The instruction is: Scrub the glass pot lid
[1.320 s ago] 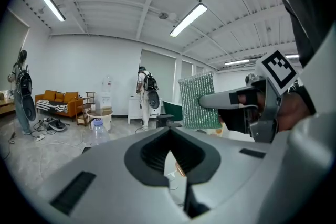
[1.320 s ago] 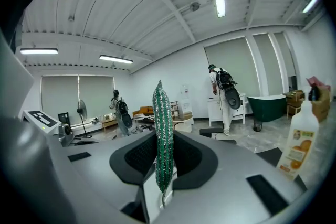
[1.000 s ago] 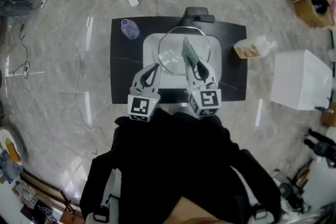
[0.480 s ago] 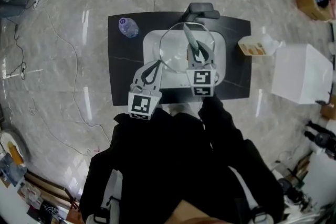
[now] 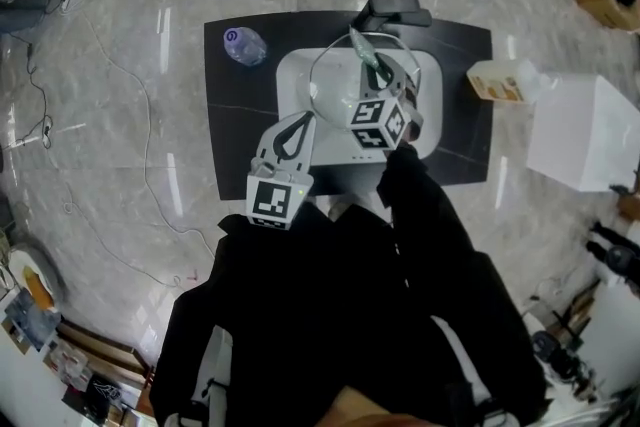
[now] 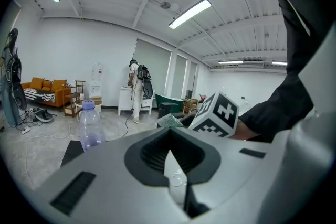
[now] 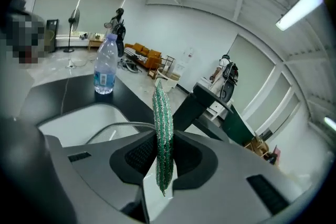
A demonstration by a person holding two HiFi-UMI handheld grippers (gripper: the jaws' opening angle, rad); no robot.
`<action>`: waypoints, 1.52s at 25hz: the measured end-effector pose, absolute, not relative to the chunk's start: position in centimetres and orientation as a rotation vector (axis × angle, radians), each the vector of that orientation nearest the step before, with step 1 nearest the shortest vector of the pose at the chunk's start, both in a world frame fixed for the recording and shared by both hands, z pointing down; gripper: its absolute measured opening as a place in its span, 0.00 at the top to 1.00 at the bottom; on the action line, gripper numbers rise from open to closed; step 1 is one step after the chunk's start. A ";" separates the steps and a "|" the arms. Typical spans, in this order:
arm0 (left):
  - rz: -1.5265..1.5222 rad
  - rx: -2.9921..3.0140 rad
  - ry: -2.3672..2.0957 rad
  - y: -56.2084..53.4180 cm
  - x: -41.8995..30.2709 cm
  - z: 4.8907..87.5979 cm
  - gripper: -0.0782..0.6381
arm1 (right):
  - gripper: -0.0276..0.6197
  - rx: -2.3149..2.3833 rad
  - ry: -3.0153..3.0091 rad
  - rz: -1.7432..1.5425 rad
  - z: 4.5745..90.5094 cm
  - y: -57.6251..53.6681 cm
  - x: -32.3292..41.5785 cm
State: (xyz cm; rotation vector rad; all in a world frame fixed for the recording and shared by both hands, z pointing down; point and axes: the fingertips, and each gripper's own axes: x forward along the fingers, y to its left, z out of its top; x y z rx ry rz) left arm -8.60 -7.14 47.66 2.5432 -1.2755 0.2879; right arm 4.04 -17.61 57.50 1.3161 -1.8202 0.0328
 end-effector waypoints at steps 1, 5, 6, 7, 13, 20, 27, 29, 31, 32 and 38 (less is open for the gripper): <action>0.287 2.539 -1.276 -7.2 -8.6 47.8 0.89 | 0.85 1.300 -1.789 -0.008 57.9 -17.9 4.2; 0.306 2.530 -1.263 -7.0 -8.7 48.5 0.89 | 0.85 1.233 -1.667 -0.137 59.4 -19.0 4.8; 0.312 2.527 -1.261 -6.9 -8.7 48.7 0.89 | 0.85 1.213 -1.650 -0.146 59.9 -19.3 4.8; 0.318 2.522 -1.260 -6.9 -8.8 48.9 0.89 | 0.85 1.195 -1.640 -0.145 60.4 -19.5 4.7; 0.321 2.507 -1.267 -7.2 -9.1 49.5 0.89 | 0.85 1.127 -1.652 -0.067 63.2 -20.0 3.8; 0.316 2.491 -1.269 -7.2 -9.3 49.6 0.89 | 0.85 1.093 -1.673 0.020 65.4 -19.3 2.8; 0.301 2.465 -1.267 -6.8 -9.0 50.0 0.89 | 0.85 1.089 -1.681 0.065 66.4 -19.2 2.6; 0.306 2.464 -1.259 -6.6 -8.7 50.2 0.89 | 0.85 1.087 -1.685 0.073 66.6 -19.2 2.5; 0.314 2.467 -1.254 -6.6 -8.6 50.3 0.89 | 0.85 1.076 -1.690 0.076 66.7 -19.1 2.3; 0.318 2.470 -1.251 -6.5 -8.5 50.3 0.89 | 0.85 1.069 -1.691 0.079 66.7 -18.9 2.3; 0.309 2.468 -1.252 -6.5 -8.4 50.1 0.89 | 0.85 1.059 -1.703 0.108 66.8 -18.3 1.9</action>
